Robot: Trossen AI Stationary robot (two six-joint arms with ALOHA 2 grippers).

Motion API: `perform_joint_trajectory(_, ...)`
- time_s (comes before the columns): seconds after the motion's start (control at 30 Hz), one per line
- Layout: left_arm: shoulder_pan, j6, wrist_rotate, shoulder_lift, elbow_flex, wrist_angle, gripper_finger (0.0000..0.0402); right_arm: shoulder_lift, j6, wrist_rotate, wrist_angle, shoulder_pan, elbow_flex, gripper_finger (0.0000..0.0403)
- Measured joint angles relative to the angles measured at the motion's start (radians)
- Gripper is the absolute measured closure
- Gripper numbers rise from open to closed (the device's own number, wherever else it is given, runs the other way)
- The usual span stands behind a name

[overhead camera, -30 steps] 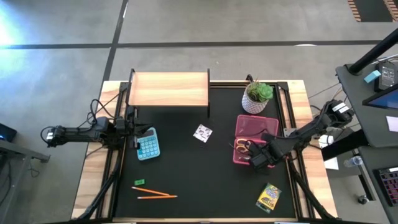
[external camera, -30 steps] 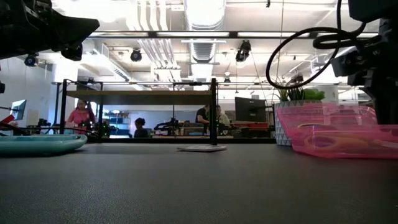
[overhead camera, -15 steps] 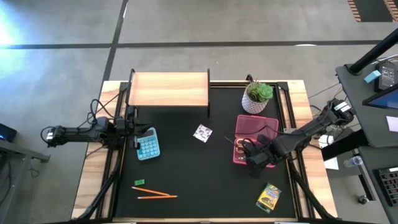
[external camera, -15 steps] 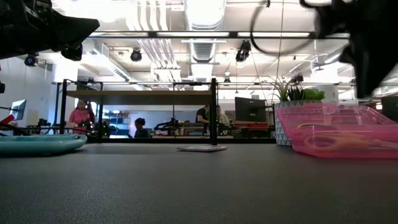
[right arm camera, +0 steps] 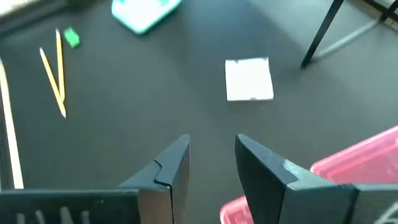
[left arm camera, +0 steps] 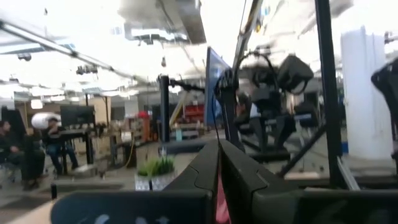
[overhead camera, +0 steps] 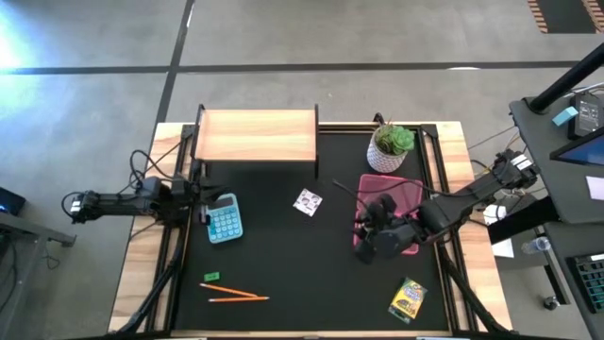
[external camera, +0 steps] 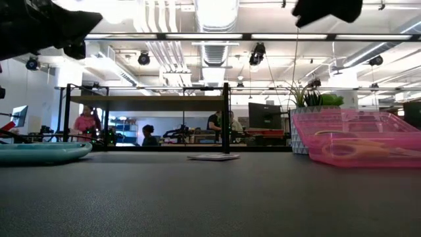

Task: Pack school essentials
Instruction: Put the green eraser into the pink case

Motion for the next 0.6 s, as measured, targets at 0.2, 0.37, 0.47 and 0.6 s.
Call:
perform_joint_trajectory(0.2, 0.000, -0.001, 0.000, 0.008, 0.000, 0.075, 0.0402, 0.000, 0.003, 0.123, 0.089, 0.000, -0.011, 0.0289)
perform_joint_trajectory(0.37, 0.000, -0.001, 0.023, 0.010, 0.000, 0.176, 0.0402, 0.000, 0.005, 0.196, 0.152, 0.000, -0.031, 0.0287)
perform_joint_trajectory(0.47, 0.000, -0.001, 0.033, 0.011, 0.000, 0.211, 0.0402, 0.000, 0.007, 0.211, 0.181, 0.000, -0.033, 0.0287)
perform_joint_trajectory(0.6, 0.000, -0.002, 0.035, 0.014, 0.000, 0.209, 0.0402, 0.001, 0.008, 0.228, 0.210, 0.000, -0.034, 0.0287)
